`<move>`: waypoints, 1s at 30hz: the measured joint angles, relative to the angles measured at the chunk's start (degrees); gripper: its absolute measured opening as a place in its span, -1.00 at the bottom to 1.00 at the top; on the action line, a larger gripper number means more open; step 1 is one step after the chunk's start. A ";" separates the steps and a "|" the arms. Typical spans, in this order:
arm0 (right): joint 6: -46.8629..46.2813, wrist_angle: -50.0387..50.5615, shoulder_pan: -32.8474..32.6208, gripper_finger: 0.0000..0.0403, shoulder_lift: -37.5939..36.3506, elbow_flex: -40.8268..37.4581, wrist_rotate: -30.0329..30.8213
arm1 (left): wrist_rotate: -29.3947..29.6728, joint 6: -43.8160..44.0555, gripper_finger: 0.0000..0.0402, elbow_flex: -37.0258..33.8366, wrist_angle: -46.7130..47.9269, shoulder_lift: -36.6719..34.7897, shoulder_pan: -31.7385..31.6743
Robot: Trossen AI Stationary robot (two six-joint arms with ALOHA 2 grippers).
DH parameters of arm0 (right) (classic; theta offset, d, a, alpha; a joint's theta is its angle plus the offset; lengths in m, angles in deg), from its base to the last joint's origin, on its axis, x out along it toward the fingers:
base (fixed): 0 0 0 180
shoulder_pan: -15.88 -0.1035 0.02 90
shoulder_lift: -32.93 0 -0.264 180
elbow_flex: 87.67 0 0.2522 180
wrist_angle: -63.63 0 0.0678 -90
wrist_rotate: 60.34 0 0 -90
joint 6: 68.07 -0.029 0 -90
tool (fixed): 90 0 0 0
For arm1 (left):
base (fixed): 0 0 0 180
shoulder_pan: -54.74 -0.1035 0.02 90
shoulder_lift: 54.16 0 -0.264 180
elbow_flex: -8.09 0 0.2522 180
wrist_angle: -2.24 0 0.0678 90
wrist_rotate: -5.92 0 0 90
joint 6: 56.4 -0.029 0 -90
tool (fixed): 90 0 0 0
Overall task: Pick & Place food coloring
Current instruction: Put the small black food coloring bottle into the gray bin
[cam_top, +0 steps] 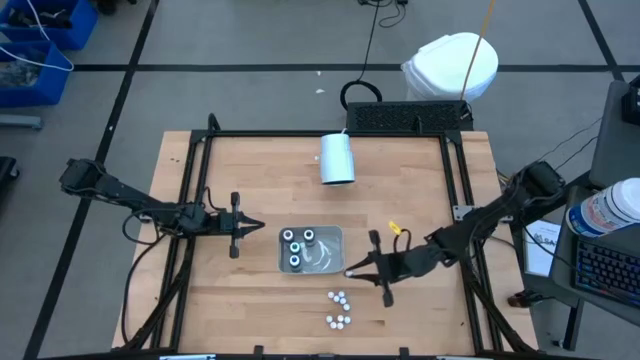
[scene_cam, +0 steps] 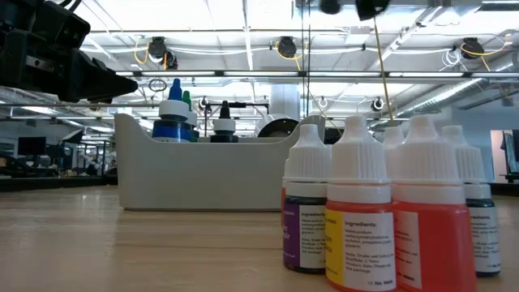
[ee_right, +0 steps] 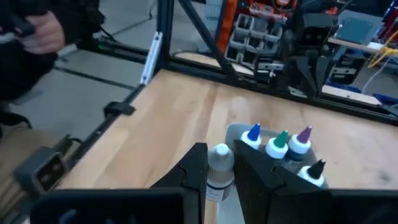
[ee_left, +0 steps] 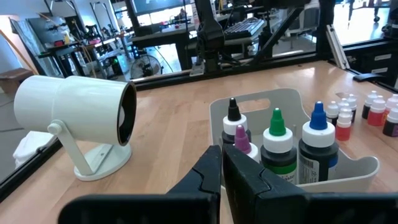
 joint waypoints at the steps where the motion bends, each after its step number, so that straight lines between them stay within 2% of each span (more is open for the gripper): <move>1: 0.29 1.05 0.64 -0.75 1.23 1.75 0.01 | -0.02 0.00 -0.88 0.00 0.00 0.01 0.00; 11: 1.67 7.67 7.46 -0.75 15.28 17.18 -0.23 | -0.02 0.00 -0.88 -0.02 -0.09 -0.01 0.02; 19: -7.51 4.30 10.40 -0.75 23.51 18.00 -0.26 | -0.02 0.00 -0.88 -0.02 0.23 -0.01 0.00; 27: -11.81 1.94 11.34 -0.75 28.32 18.02 0.22 | -0.02 -0.02 -0.88 -0.02 0.50 0.00 0.00; 30: -12.03 2.22 11.61 -0.75 29.71 18.00 2.11 | -0.02 -0.04 -0.88 -0.02 0.50 0.00 0.00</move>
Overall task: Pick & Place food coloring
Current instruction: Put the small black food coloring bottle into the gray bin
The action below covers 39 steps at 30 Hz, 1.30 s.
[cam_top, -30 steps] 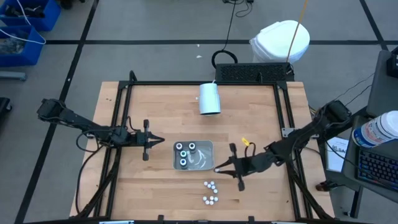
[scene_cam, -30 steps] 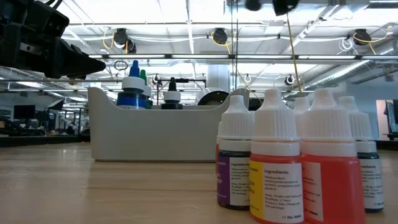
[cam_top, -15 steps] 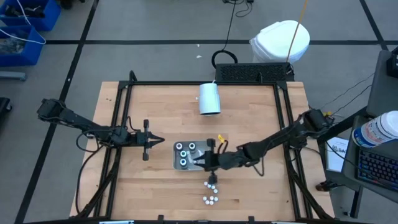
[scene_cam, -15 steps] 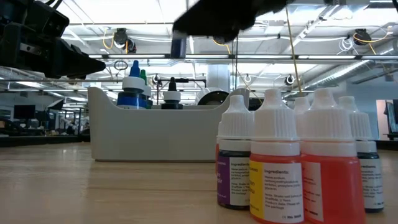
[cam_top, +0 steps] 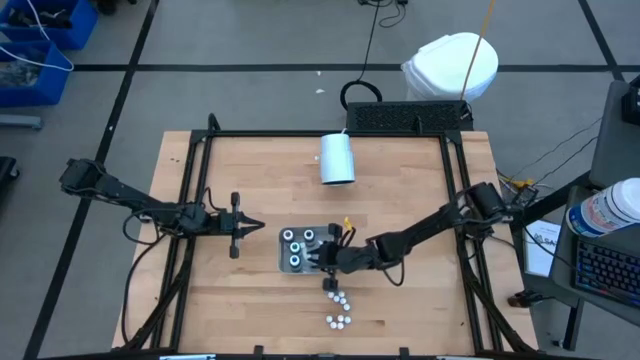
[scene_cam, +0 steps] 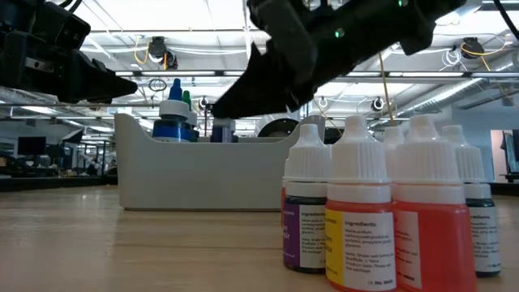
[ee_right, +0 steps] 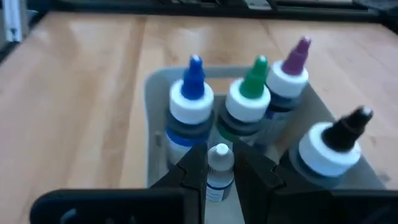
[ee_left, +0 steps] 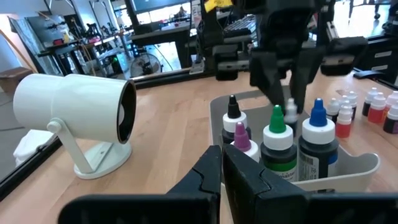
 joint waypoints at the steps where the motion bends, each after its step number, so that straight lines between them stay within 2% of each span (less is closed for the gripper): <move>1: -0.15 -0.12 0.16 -0.75 0.51 0.00 0.79 | 0.00 0.00 -0.88 0.00 0.00 0.02 0.00; 8: -0.23 -0.96 1.42 -0.75 3.20 0.00 0.91 | 0.00 0.00 -0.88 0.00 0.00 0.02 0.00; 22: -3.30 -2.31 1.70 -0.75 3.52 -1.30 0.68 | 0.00 0.00 -0.88 0.00 -0.01 0.01 0.01; 34: -1.60 -3.54 1.70 -0.75 3.52 -2.10 0.58 | 0.00 0.00 -0.88 0.00 -0.05 0.00 0.00; 39: -1.65 -3.79 1.70 -0.67 3.52 -2.10 0.58 | 0.00 0.00 -0.88 0.00 -0.07 0.02 0.00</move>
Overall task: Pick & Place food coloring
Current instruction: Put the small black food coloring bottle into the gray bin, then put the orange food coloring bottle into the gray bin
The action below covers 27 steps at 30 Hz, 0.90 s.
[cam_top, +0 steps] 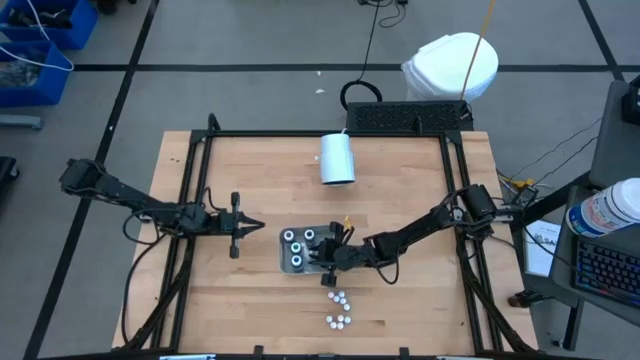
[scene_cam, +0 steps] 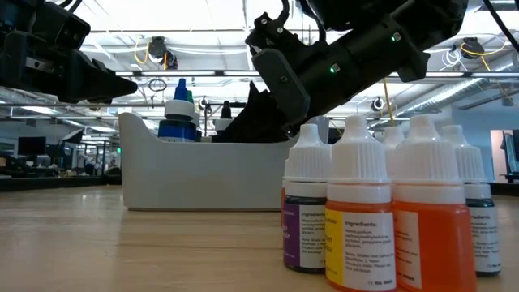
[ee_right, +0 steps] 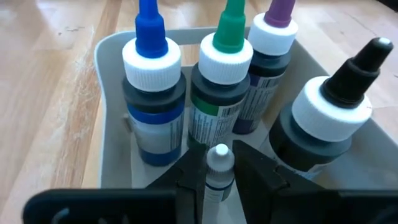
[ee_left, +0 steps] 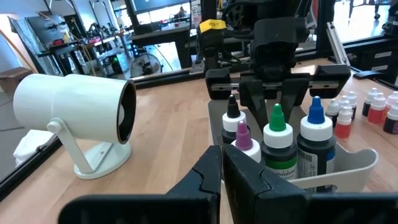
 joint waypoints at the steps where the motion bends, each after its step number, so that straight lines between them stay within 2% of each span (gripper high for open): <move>1: 0.00 -0.09 0.00 -0.65 0.00 -0.02 -0.03 | 0.00 0.00 -0.88 0.00 0.00 -0.02 0.00; 5: -0.04 -0.12 0.02 -0.59 0.00 -0.02 -3.05 | 0.00 0.01 -0.88 0.00 0.00 -0.02 0.00; 11: 0.13 -0.18 0.02 -0.61 0.00 -0.02 -3.07 | 0.00 0.00 -0.88 0.00 -0.02 0.00 0.02; 17: 6.24 -2.03 -0.10 -0.60 -1.43 -0.07 -3.01 | 0.00 0.02 -0.88 0.00 0.00 -0.02 0.02; 23: 13.24 2.13 -2.10 -0.57 -9.98 -0.04 -2.90 | 0.00 0.02 -0.88 0.00 0.07 -0.02 0.01; 27: 16.17 12.63 -5.55 -0.56 -18.15 -0.02 -3.06 | 0.00 0.02 -0.88 0.00 0.07 0.00 0.02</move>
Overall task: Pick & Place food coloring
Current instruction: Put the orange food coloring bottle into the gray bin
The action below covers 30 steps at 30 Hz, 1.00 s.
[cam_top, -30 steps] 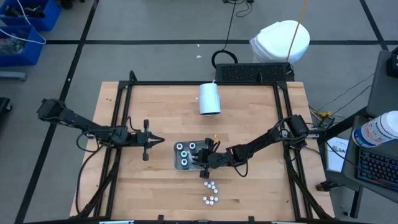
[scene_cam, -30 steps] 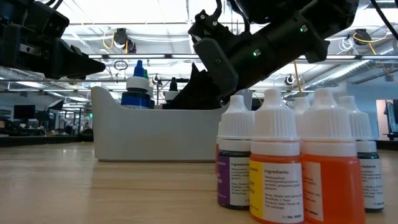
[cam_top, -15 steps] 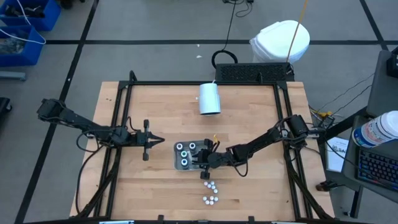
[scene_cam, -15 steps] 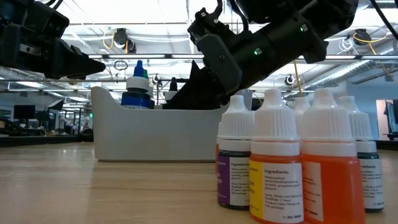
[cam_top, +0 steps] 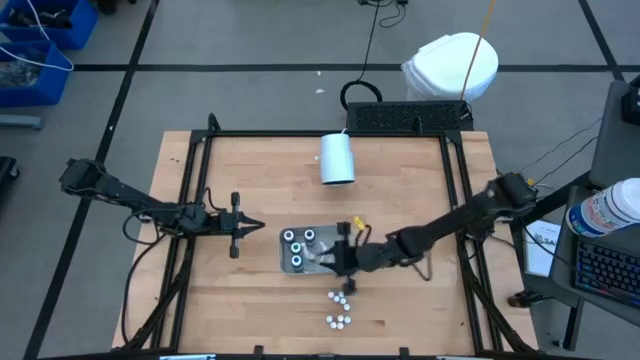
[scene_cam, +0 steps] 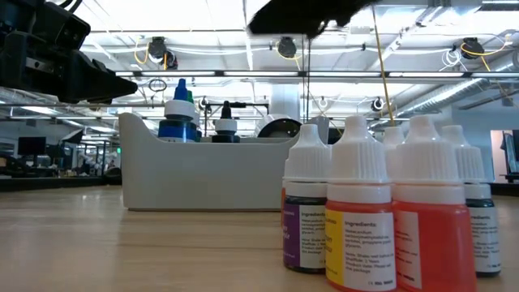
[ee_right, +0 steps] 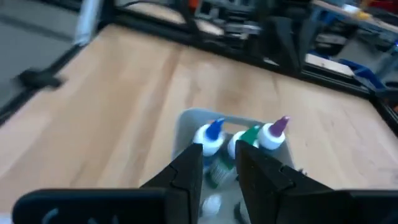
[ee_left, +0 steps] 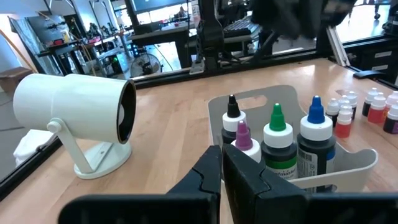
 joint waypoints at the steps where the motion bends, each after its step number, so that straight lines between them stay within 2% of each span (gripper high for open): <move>1: 0.43 2.62 -1.17 -0.56 -1.64 0.00 -0.45 | 0.00 0.00 -0.88 0.00 -0.01 0.00 -0.02; 5: 0.77 9.14 -5.77 -0.56 -5.68 -0.16 -1.61 | 0.02 0.00 -0.88 0.00 0.00 0.00 -0.01; 12: 1.86 7.48 -11.10 -0.56 -6.28 -5.69 -1.47 | 0.00 0.02 -0.88 0.00 -0.07 -0.01 -0.02; 16: 2.75 1.79 -11.81 -0.56 -6.32 -10.05 1.45 | 0.02 -1.56 -0.88 0.00 -1.37 0.00 -0.02; 19: 8.05 -4.91 -11.56 -0.60 -7.88 -14.76 3.40 | 0.18 -3.64 -0.88 0.00 -3.29 0.00 0.00; 22: 11.53 -11.88 -9.45 -0.69 -11.66 -20.77 2.16 | 0.52 -2.96 -0.88 0.63 -3.35 -0.02 -0.02; 26: 13.65 -19.38 -5.26 -0.86 -19.99 -27.51 -2.49 | 0.50 -0.09 -0.88 5.33 2.93 1.03 0.13; 30: 13.38 -14.16 -1.62 -0.98 -28.41 -31.21 -2.87 | 0.47 2.09 -0.88 16.15 19.73 6.15 1.60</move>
